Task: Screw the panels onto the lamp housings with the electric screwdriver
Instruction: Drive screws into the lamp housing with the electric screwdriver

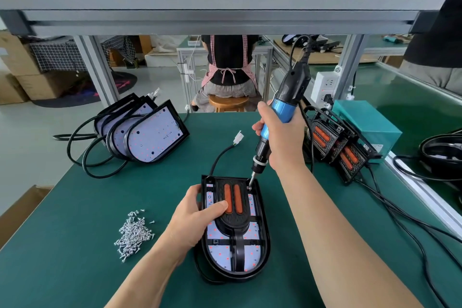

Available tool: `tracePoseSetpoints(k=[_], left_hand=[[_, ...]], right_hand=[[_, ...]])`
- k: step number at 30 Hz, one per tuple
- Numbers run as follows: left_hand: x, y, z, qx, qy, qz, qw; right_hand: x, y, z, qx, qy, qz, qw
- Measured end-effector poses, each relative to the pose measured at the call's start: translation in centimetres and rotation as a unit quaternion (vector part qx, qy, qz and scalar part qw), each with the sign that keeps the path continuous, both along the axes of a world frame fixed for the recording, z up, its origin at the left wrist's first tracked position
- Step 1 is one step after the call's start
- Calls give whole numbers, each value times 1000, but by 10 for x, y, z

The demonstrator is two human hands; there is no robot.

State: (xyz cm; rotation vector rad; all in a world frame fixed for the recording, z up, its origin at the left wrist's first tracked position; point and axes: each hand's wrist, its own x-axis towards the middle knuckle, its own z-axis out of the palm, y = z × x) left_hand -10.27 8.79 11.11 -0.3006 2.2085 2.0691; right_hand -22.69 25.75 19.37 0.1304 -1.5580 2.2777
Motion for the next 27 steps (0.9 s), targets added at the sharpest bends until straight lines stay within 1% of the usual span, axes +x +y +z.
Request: tracePoseSetpoints(k=[4,14,27], left_hand=[[1,1,2,8,0,1,1000],[3,1,4,11,4,-4,1000],[2,-2,-3,24,13,-23,999]], right_hand=[[2,-4,0,24,12,27,999],[6,-4,1,51,40,23,998],[7,-4,-1,20,43,-3,999]])
